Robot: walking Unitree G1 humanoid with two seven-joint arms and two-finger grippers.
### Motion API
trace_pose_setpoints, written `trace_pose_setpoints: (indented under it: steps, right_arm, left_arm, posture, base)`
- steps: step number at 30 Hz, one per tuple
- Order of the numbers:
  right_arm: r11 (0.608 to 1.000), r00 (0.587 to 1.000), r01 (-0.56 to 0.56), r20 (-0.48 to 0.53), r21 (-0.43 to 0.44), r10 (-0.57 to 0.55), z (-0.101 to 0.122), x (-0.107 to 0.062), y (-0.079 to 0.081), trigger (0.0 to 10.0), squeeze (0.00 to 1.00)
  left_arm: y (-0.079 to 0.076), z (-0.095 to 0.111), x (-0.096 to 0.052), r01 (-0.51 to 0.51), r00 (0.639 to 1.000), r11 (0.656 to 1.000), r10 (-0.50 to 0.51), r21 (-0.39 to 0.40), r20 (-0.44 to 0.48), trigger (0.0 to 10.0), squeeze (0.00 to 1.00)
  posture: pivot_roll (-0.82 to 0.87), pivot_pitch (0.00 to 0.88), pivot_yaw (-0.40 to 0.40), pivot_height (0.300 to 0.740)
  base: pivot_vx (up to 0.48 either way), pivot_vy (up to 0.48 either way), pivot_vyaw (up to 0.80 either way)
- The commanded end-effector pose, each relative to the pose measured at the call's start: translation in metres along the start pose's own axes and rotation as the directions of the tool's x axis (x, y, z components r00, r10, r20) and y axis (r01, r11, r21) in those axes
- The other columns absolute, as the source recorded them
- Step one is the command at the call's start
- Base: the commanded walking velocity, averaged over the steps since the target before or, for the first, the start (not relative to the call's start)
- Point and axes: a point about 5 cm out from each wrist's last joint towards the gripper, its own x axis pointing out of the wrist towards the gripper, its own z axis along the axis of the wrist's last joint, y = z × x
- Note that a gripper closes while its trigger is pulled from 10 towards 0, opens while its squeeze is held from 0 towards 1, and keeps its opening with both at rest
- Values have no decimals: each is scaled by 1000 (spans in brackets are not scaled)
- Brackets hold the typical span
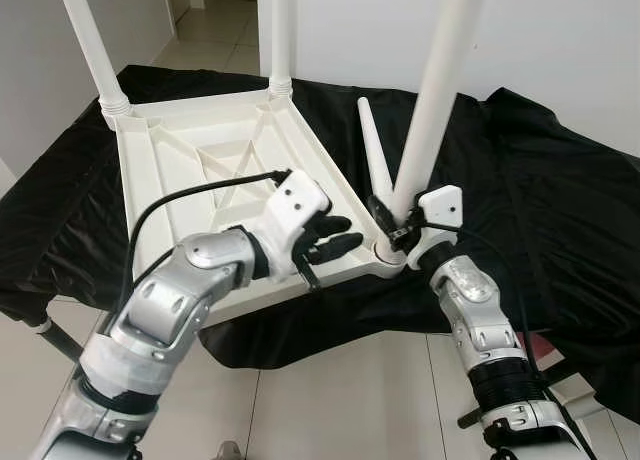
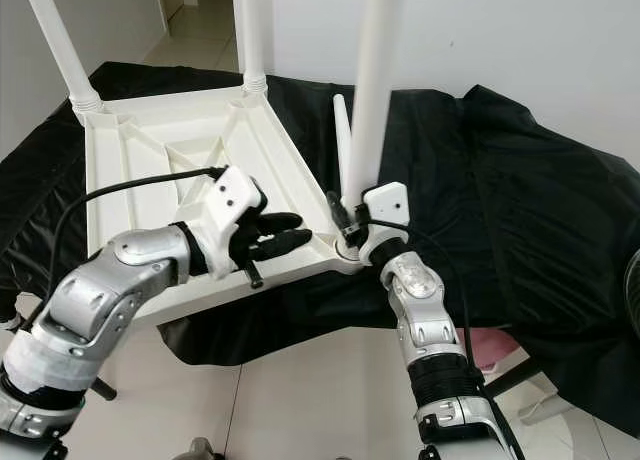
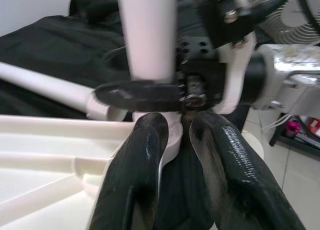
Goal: Building children table
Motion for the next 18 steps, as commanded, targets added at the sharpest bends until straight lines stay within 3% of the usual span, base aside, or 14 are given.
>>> trace_pose_setpoints:
  steps: [1,18]
  right_arm:
    - [1000,998,-15,-60,5,16,-12,-4,2,10000,0]
    - [999,999,-49,-5,-6,49,-10,-5,6,10000,0]
  left_arm:
    - [-3,-2,1,-9,1000,1000,10,5,-14,10000,0]
    - [-4,10,-1,-37,999,999,36,36,6,10000,0]
  posture:
    - [44,40,-59,740]
    - [41,69,-55,740]
  base:
    - [0,0,0]
    - [0,0,0]
